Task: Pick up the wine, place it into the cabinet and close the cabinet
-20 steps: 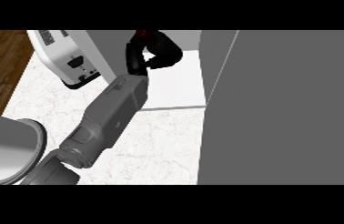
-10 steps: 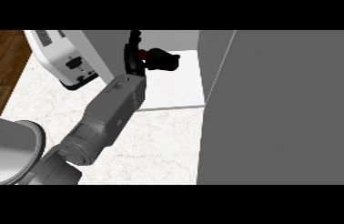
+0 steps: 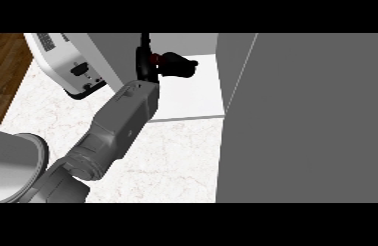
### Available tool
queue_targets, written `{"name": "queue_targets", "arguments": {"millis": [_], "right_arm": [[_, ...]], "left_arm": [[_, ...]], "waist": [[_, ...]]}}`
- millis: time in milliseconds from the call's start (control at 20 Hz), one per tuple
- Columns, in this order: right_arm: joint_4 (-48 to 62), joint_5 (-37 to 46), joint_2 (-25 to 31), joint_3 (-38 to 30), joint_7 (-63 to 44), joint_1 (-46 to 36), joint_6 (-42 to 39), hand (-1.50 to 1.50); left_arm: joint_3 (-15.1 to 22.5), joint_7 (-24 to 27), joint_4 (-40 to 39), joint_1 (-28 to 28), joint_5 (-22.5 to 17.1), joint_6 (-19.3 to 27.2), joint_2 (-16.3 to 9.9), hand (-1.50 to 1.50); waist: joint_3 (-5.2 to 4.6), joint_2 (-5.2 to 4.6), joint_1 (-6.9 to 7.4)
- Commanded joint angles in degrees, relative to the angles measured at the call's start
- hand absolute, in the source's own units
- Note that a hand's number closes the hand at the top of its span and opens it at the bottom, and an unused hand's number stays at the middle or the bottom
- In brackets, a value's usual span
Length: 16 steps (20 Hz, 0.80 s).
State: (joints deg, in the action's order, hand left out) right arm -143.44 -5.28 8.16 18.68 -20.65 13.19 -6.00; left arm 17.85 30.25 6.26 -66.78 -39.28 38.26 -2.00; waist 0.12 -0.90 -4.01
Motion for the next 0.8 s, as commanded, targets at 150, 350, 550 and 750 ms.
{"name": "queue_targets", "arguments": {"millis": [150,350,550,750], "right_arm": [[-8.1,-3.7,0.4,0.6,-2.2,3.4,-0.2,-1.5],[-9.7,-6.5,1.1,-1.8,-3.9,3.7,-0.3,-1.5],[-10.9,-5.9,1.4,-2.4,-3.1,5.4,-0.5,-1.5],[-12.5,-6.4,1.4,-1.8,-4.4,5.4,0.0,-1.5]], "left_arm": [[-0.7,4.1,1.4,1.0,1.0,-6.2,-2.3,-1.5],[-0.8,5.5,4.2,2.3,1.6,-9.3,-0.4,-1.5],[-2.6,9.7,7.7,5.2,0.4,-11.6,0.8,-1.5],[-2.5,9.6,10.3,4.8,1.4,-12.2,-0.1,-1.5]], "waist": [[-0.15,0.2,1.02],[-0.13,0.65,2.27],[-0.13,0.93,2.74],[-0.12,1.07,3.09]]}}
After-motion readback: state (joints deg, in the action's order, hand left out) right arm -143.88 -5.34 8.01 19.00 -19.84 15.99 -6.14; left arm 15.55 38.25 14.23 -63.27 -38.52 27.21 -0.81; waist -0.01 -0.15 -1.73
